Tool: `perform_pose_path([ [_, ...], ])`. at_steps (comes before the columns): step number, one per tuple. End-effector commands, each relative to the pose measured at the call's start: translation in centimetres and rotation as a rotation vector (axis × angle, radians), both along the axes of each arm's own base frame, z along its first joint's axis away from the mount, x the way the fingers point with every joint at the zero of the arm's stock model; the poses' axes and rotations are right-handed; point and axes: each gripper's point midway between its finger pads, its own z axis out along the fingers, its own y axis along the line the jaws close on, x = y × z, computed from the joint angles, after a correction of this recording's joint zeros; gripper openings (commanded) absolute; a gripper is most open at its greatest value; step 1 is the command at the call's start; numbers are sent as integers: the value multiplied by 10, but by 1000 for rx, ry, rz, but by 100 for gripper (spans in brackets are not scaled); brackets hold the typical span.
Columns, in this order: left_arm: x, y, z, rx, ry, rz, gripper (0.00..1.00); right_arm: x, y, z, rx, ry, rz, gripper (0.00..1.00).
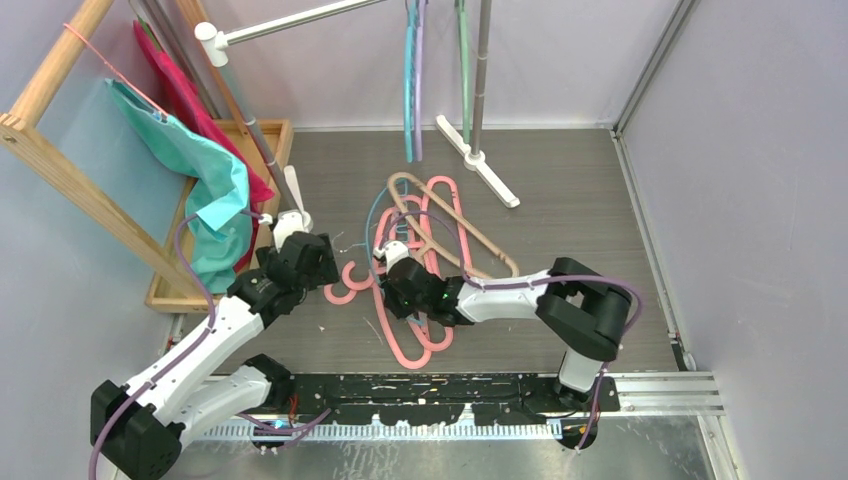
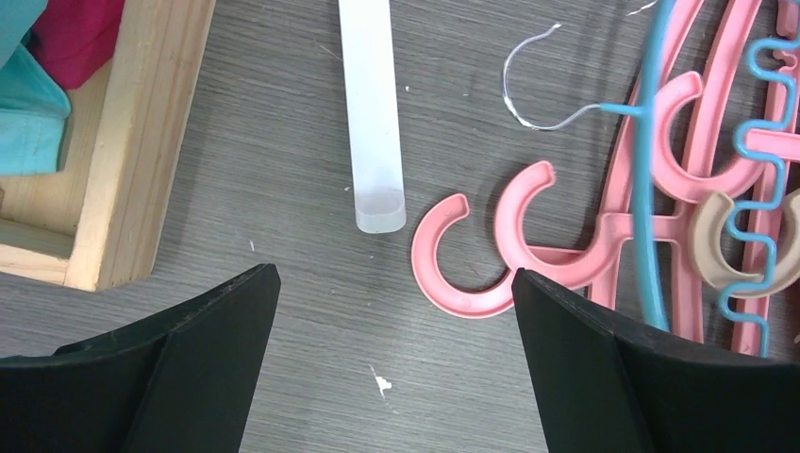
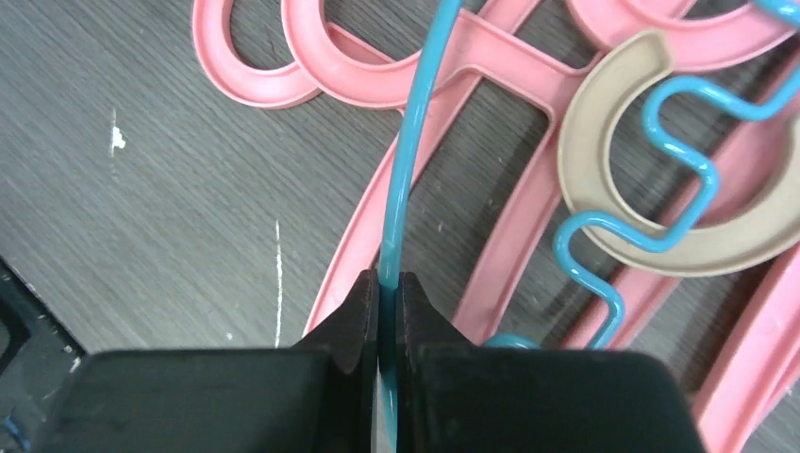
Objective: Organize the hangers
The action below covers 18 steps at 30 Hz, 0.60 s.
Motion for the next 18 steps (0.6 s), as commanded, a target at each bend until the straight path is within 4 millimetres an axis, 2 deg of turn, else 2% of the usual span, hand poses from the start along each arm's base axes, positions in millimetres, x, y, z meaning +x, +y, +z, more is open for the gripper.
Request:
perform_pose_path([
  [1,-1,7,4,20,-25,18,98,20,-18,56,97,-139,-148,1],
  [5,-3,7,4,4,-30,18,98,28,-43,100,186,-234,-247,1],
  [8,-4,5,5,-11,-37,14,98,29,-50,129,257,-260,-279,1],
  [13,-6,7,3,-11,-32,17,98,20,-38,180,471,-194,-233,1],
  [18,-9,8,1,-10,-25,16,98,1,-20,199,582,-73,-128,1],
])
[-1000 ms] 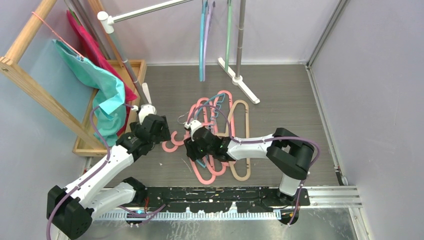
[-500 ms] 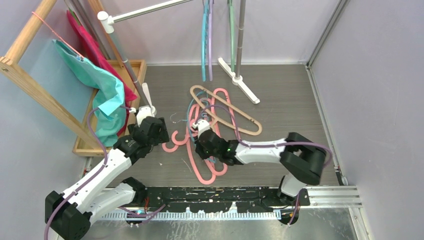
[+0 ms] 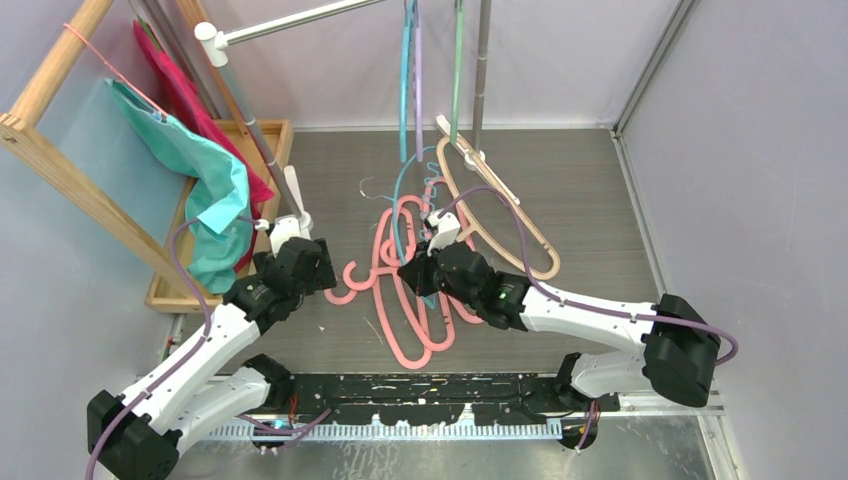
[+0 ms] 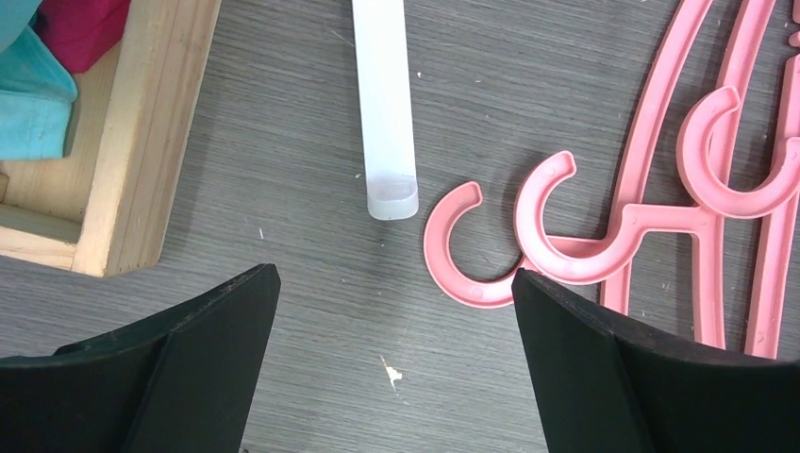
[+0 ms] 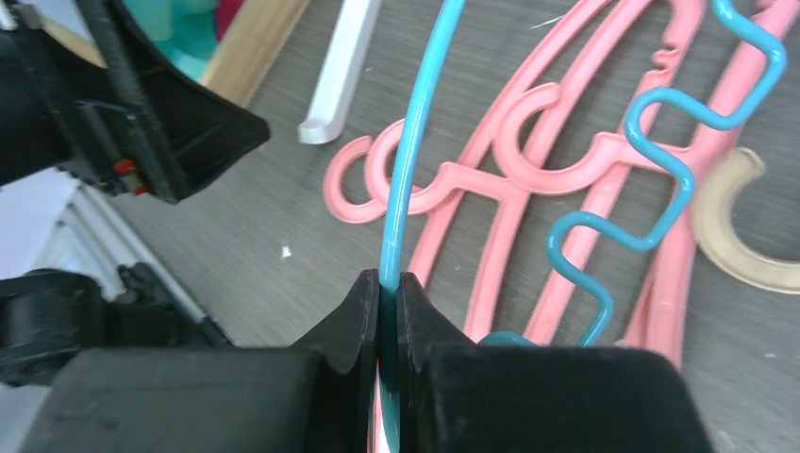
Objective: Organize the hangers
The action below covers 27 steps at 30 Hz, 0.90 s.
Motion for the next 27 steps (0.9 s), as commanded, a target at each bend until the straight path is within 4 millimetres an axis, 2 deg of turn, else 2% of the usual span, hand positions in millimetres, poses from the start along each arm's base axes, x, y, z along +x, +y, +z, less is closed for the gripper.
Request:
perform_pose_path([
  [1,-1,3,3,-8,-24,14,98,-16,30,62,262,36,138,1],
  [4,-3,4,0,-9,-21,17,98,-24,34,72,390,119,196,1],
  [9,-5,4,-6,-5,-11,17,98,-34,42,93,481,134,267,1],
  [16,-3,1,-12,-18,-5,15,98,-35,39,164,639,34,287,1],
  [22,-1,-1,-12,-22,-4,15,98,-47,52,210,701,-33,349,1],
  [27,0,-1,-10,-24,-14,14,98,-55,54,242,725,-108,359,1],
])
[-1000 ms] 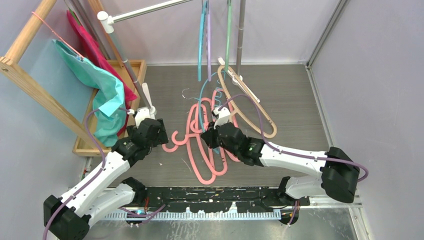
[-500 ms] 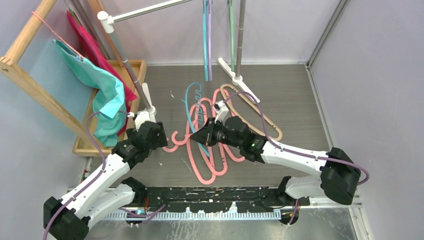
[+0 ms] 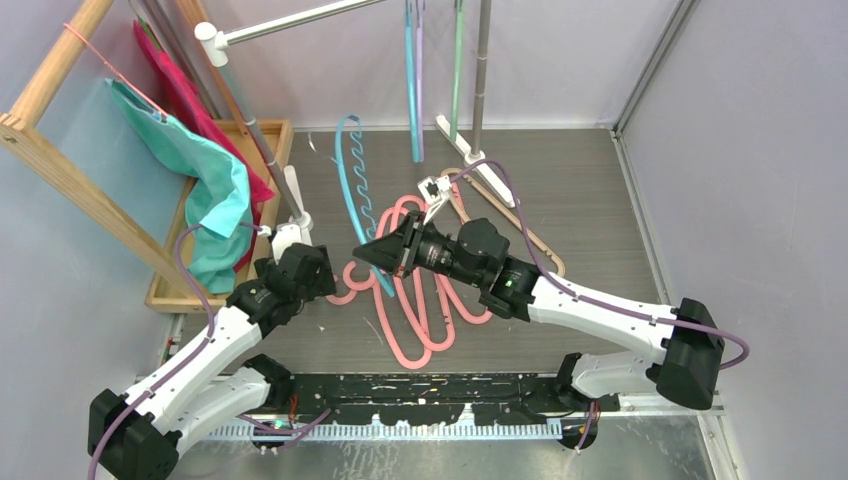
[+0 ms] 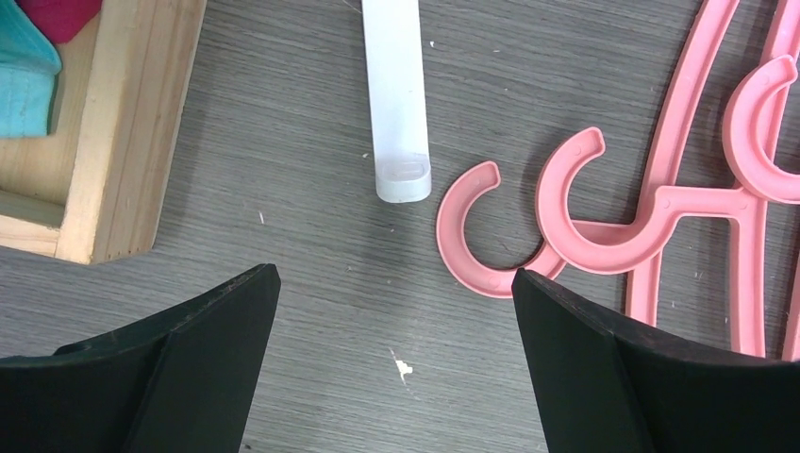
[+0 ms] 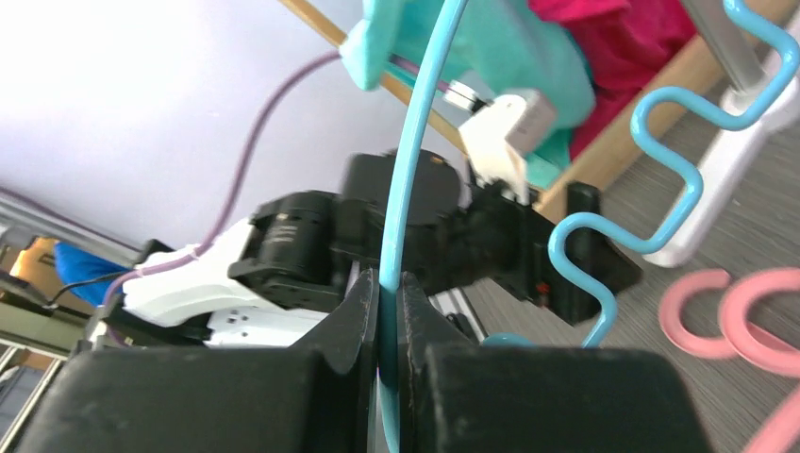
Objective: Organize the hangers
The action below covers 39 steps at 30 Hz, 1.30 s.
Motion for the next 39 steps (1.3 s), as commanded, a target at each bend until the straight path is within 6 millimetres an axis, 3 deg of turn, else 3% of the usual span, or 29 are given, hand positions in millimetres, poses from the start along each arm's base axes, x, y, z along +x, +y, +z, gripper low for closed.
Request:
perform_pose_path([
  [1,9,-4,10,-33,-53,17,98,-10,-5,88,181,-179,-13,1],
  [9,9,-4,12,-36,-62,14,98,8,8,123,139,-286,-83,1],
  [17,9,-6,17,-52,-76,5,98,44,44,162,128,-373,-146,1],
  [21,10,-8,19,-58,-79,-1,98,61,63,162,135,-369,-152,1],
  [25,10,-7,19,-49,-79,-4,98,77,69,166,176,-370,-159,1],
  [34,12,-7,19,-41,-81,-6,98,106,66,177,254,-367,-171,1],
  [39,12,-6,17,-32,-80,-4,98,108,63,177,282,-370,-147,1],
])
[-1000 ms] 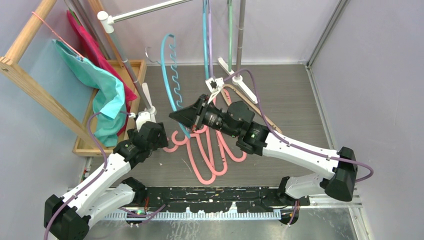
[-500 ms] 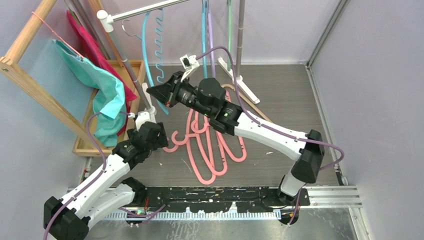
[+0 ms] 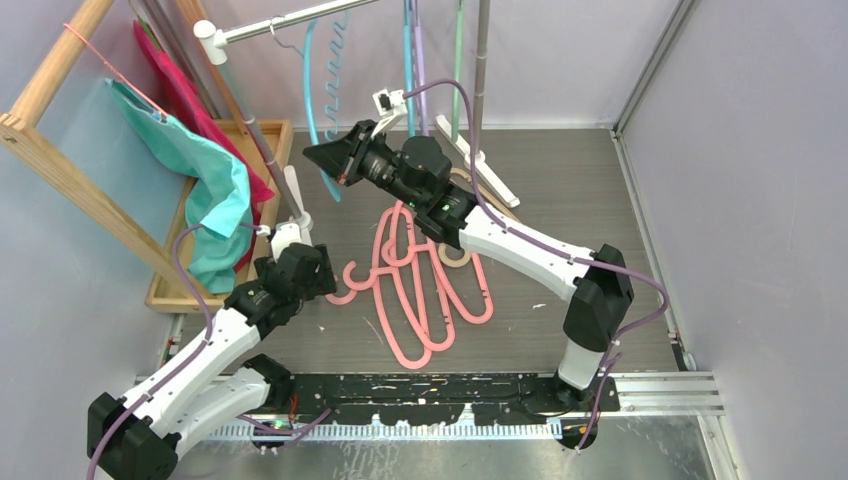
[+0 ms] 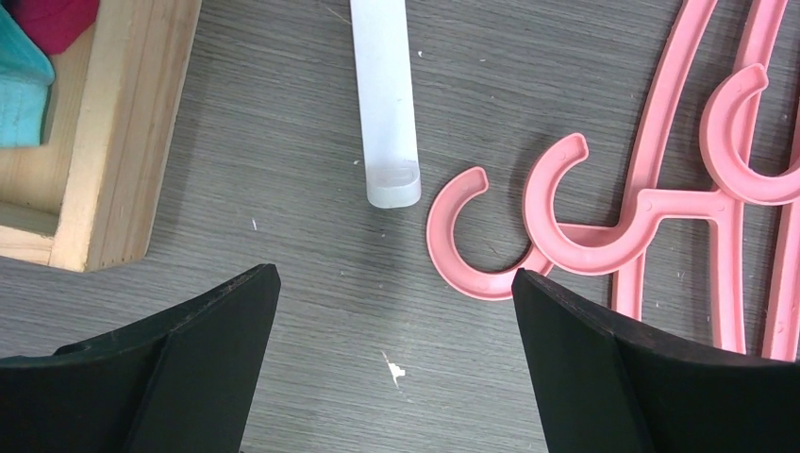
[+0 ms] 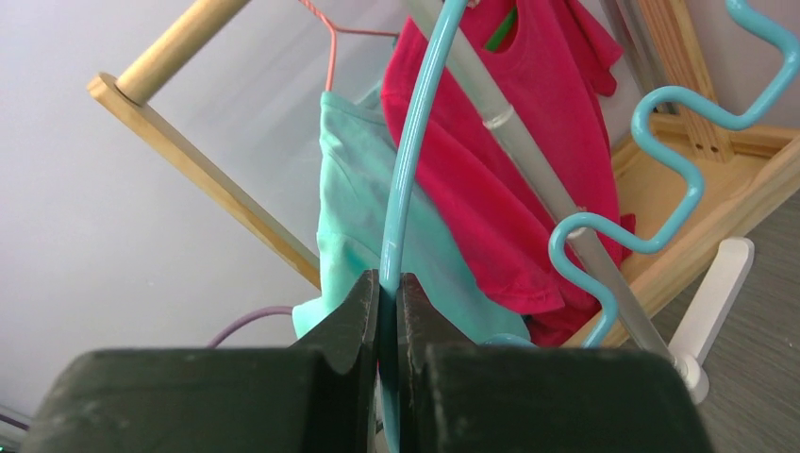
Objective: Organize the hangers
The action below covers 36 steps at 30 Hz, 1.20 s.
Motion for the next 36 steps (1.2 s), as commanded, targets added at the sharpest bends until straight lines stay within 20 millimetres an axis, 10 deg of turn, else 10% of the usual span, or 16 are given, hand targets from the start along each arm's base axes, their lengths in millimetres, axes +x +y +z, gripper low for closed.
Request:
perform_pose_path([
  [1,10,-3,12,-13,-55,4,98,-17,-19,79,197,-148,39,1],
  [21,9,-3,10,-12,-53,5,98,51,-72,59,306,48,-75,1],
  [36,10,-3,7,-9,-44,6,98,89,-153,41,331,82,-251,1],
])
